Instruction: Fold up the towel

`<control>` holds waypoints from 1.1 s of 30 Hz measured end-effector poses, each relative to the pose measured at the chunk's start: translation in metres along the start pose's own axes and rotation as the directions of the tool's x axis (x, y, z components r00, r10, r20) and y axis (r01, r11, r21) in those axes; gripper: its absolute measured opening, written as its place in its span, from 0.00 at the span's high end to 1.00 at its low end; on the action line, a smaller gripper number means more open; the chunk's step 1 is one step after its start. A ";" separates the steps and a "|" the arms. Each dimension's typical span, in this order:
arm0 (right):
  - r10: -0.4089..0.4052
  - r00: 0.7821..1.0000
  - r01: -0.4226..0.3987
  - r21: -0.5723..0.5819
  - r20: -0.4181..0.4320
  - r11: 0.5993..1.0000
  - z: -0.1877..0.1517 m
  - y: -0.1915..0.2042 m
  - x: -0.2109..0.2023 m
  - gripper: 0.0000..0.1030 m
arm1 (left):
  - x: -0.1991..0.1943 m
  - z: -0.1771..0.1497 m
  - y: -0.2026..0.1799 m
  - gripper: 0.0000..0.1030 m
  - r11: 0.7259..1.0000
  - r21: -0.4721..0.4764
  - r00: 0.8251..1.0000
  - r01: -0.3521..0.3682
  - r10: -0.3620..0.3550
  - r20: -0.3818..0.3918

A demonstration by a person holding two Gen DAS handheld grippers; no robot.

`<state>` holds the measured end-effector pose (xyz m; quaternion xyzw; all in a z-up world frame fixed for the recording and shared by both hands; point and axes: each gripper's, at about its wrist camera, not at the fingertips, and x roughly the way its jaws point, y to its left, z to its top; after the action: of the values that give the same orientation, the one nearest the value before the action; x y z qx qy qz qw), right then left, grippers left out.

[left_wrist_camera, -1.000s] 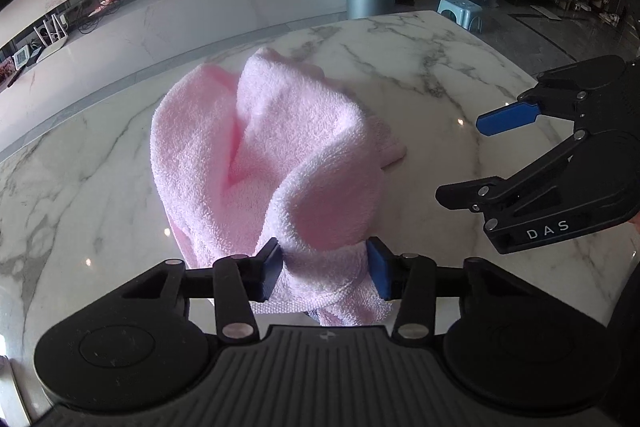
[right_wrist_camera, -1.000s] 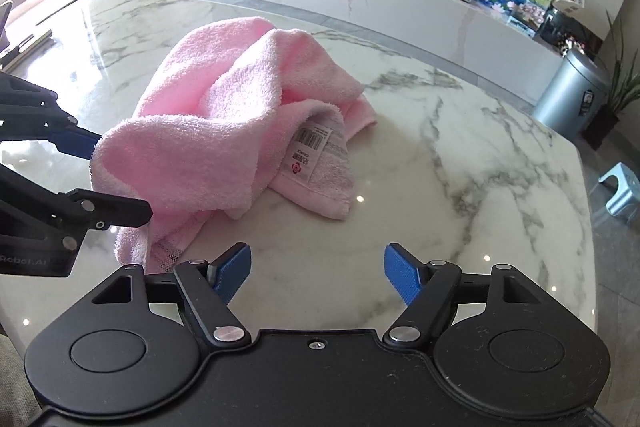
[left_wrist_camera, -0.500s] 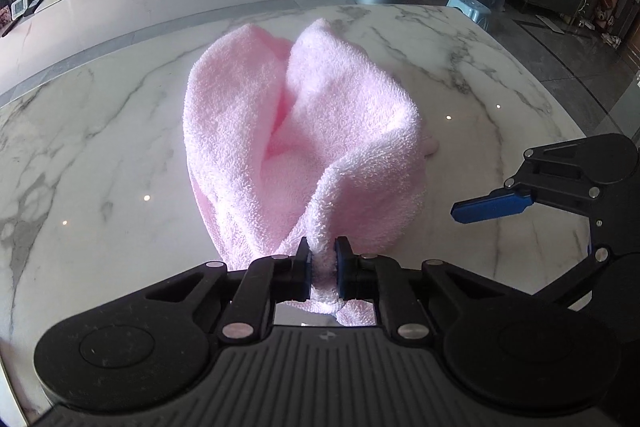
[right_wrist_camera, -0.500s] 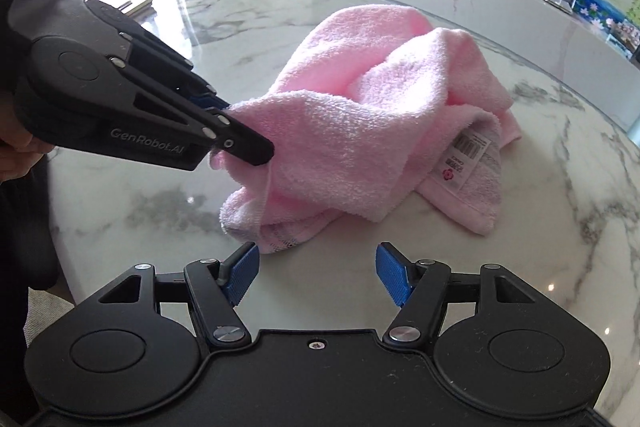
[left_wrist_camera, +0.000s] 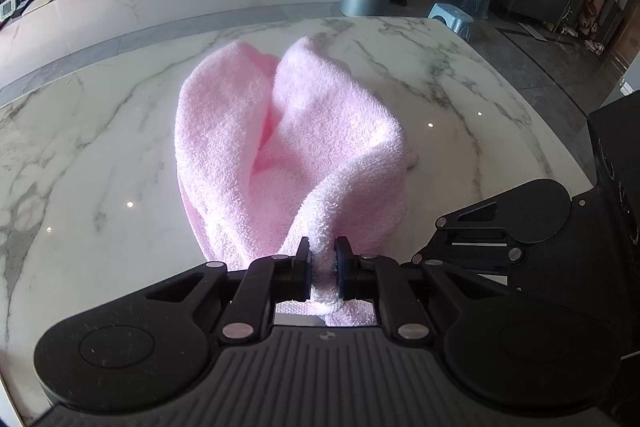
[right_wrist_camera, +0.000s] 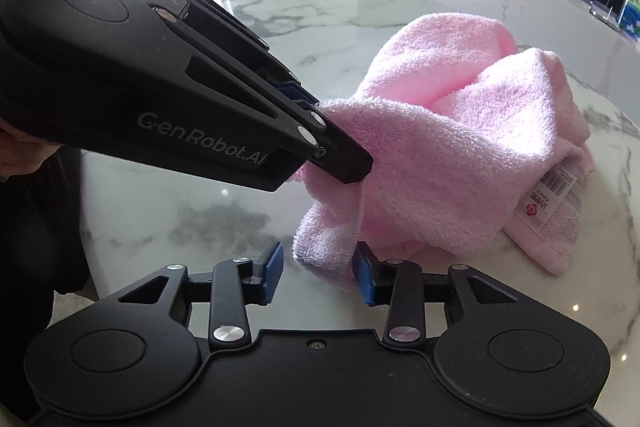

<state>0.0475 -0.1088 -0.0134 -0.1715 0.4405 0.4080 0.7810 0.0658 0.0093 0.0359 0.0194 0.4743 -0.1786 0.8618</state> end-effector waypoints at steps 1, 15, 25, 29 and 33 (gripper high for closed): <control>0.000 1.000 0.000 -0.001 -0.005 1.000 0.000 0.000 0.001 0.83 | 0.001 0.000 0.000 0.90 1.000 0.003 1.000 -0.002 0.002 -0.001; -0.092 0.994 0.097 0.079 -0.062 0.992 -0.023 -0.017 -0.040 0.94 | -0.016 -0.022 -0.013 0.62 0.996 0.090 0.999 0.028 -0.027 -0.019; -0.206 0.978 0.209 0.129 -0.033 0.969 -0.044 -0.016 -0.101 0.96 | -0.022 -0.043 -0.030 0.59 0.986 0.163 1.000 -0.022 0.025 -0.017; -0.244 0.970 0.245 0.132 -0.020 0.961 -0.046 -0.012 -0.124 0.96 | -0.015 -0.051 -0.041 0.59 0.978 0.206 0.999 -0.024 0.029 -0.023; -0.259 0.966 0.259 0.132 -0.019 0.957 -0.048 -0.008 -0.141 0.96 | -0.004 -0.055 -0.055 0.59 0.967 0.254 0.999 -0.034 0.040 -0.019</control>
<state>-0.0112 -0.2123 0.0759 -0.1753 0.4411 0.2715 0.8372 0.0013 -0.0294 0.0166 0.1405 0.4573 -0.2212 0.8498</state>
